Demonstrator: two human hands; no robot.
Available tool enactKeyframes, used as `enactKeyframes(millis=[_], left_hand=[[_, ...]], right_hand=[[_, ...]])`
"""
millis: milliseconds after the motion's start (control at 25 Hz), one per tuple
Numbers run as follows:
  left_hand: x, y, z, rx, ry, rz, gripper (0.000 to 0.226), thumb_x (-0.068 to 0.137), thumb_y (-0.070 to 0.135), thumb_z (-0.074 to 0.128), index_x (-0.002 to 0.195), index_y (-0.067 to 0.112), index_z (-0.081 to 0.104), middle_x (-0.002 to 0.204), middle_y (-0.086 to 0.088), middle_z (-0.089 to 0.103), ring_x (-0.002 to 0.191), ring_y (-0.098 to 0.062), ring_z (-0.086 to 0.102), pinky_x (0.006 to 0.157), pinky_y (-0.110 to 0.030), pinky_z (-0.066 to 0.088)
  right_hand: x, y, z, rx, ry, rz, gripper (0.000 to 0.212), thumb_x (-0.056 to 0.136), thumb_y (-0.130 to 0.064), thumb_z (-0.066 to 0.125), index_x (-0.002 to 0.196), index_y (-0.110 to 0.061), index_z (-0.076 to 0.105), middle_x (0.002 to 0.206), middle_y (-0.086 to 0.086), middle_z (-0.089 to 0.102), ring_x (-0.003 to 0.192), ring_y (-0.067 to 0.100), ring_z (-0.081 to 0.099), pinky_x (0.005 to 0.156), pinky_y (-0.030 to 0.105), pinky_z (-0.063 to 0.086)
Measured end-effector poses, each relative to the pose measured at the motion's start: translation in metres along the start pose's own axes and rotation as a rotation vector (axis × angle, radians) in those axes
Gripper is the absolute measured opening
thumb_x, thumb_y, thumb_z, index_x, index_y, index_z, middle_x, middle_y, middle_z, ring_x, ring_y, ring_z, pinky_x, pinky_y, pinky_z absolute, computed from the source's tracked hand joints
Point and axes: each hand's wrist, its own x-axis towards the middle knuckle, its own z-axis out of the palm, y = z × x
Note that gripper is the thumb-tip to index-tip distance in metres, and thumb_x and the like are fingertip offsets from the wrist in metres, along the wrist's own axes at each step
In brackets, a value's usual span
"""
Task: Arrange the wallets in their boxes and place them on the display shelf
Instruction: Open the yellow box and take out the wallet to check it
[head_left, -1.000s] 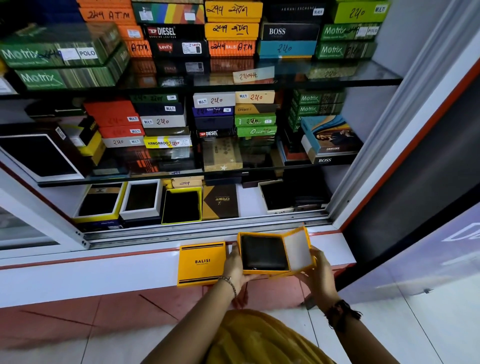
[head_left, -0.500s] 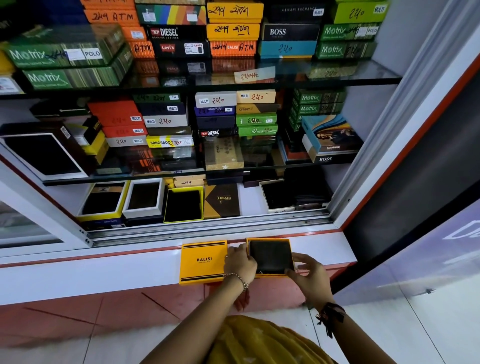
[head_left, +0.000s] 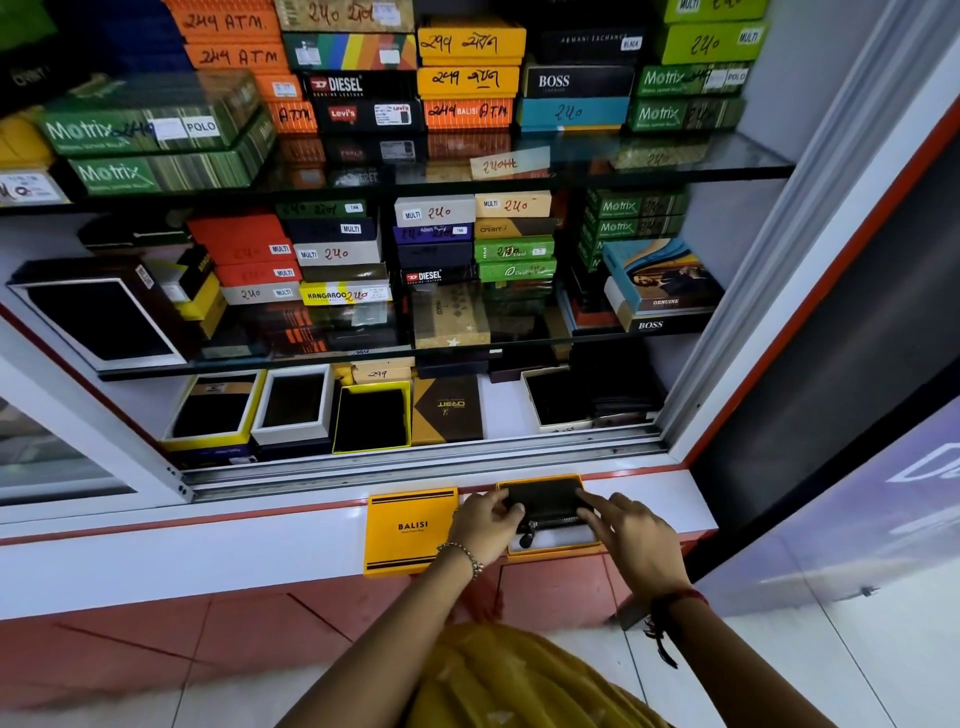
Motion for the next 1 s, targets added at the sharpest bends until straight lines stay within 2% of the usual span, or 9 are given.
enactKeyframes(millis=[160, 240, 360, 440, 600, 680, 800, 880, 1000], left_hand=[[0.001, 0.004, -0.009, -0.174, -0.079, -0.003, 0.043, 0.092, 0.031, 0.058, 0.13, 0.01, 0.057, 0.117, 0.003, 0.062, 0.111, -0.012, 0.058, 0.094, -0.023, 0.043], [0.002, -0.003, -0.014, -0.256, -0.089, 0.024, 0.042, 0.086, 0.034, 0.066, 0.124, 0.017, 0.061, 0.112, 0.003, 0.064, 0.106, -0.012, 0.058, 0.089, -0.023, 0.045], [0.003, -0.014, -0.023, -0.374, -0.114, 0.021, 0.052, 0.074, 0.051, 0.074, 0.119, 0.028, 0.062, 0.111, 0.005, 0.066, 0.096, -0.011, 0.058, 0.084, -0.026, 0.046], [0.0, -0.015, -0.03, -0.383, -0.175, 0.048, 0.055, 0.07, 0.056, 0.075, 0.121, 0.041, 0.06, 0.121, 0.014, 0.066, 0.104, -0.005, 0.061, 0.092, -0.025, 0.048], [-0.004, -0.007, -0.041, -0.478, -0.098, 0.14, 0.035, 0.067, 0.042, 0.082, 0.099, 0.046, 0.069, 0.104, 0.018, 0.074, 0.101, -0.002, 0.067, 0.094, -0.021, 0.051], [-0.005, -0.004, -0.044, -0.556, -0.043, 0.146, 0.035, 0.07, 0.033, 0.083, 0.102, 0.036, 0.07, 0.103, 0.014, 0.075, 0.099, -0.004, 0.068, 0.092, -0.019, 0.051], [-0.004, -0.004, -0.046, -0.597, -0.002, 0.149, 0.061, 0.06, 0.049, 0.085, 0.114, 0.026, 0.068, 0.112, 0.006, 0.074, 0.109, -0.011, 0.067, 0.099, -0.03, 0.052], [-0.005, -0.002, -0.046, -0.607, 0.008, 0.153, 0.062, 0.058, 0.051, 0.085, 0.113, 0.025, 0.069, 0.111, 0.005, 0.075, 0.108, -0.013, 0.067, 0.099, -0.033, 0.053], [-0.011, 0.002, -0.052, -0.614, 0.015, 0.158, 0.036, 0.069, 0.038, 0.082, 0.103, 0.029, 0.07, 0.099, 0.01, 0.077, 0.1, -0.006, 0.069, 0.092, -0.024, 0.054]], right_hand=[[0.012, -0.008, -0.013, 0.221, -0.109, 0.037, 0.067, 0.083, -0.078, 0.038, 0.135, -0.04, 0.057, 0.09, -0.014, 0.079, 0.069, 0.007, 0.072, 0.063, 0.03, 0.061], [0.015, -0.005, -0.019, 0.281, -0.089, 0.021, 0.074, 0.075, -0.082, 0.037, 0.132, -0.041, 0.061, 0.087, -0.015, 0.079, 0.068, 0.001, 0.07, 0.067, 0.027, 0.061], [0.017, -0.002, -0.031, 0.411, -0.028, -0.025, 0.064, 0.079, -0.071, 0.048, 0.129, -0.034, 0.066, 0.094, -0.009, 0.081, 0.08, -0.001, 0.072, 0.073, 0.029, 0.062], [0.016, -0.004, -0.042, 0.534, -0.042, -0.069, 0.057, 0.082, -0.061, 0.055, 0.13, -0.031, 0.066, 0.102, -0.006, 0.08, 0.089, 0.002, 0.074, 0.081, 0.03, 0.062], [0.012, -0.026, -0.059, 0.759, 0.012, 0.055, 0.046, 0.084, -0.035, 0.075, 0.126, -0.028, 0.06, 0.098, -0.013, 0.077, 0.09, -0.005, 0.074, 0.079, 0.017, 0.06], [0.009, -0.044, -0.063, 0.961, 0.036, 0.271, 0.036, 0.083, -0.026, 0.081, 0.112, -0.02, 0.06, 0.094, -0.011, 0.078, 0.083, 0.004, 0.077, 0.072, 0.024, 0.063], [0.008, -0.067, -0.061, 1.217, -0.249, 0.408, 0.016, 0.09, -0.022, 0.072, 0.101, -0.011, 0.073, 0.098, 0.008, 0.081, 0.089, 0.021, 0.079, 0.082, 0.043, 0.063], [0.009, -0.08, -0.065, 1.3, -0.383, 0.391, 0.017, 0.091, -0.018, 0.071, 0.101, -0.005, 0.075, 0.097, 0.012, 0.081, 0.091, 0.026, 0.079, 0.082, 0.041, 0.063], [0.015, -0.077, -0.074, 1.315, -0.308, 0.342, 0.02, 0.088, -0.015, 0.073, 0.098, 0.003, 0.075, 0.089, 0.019, 0.08, 0.086, 0.032, 0.078, 0.068, 0.035, 0.063]])
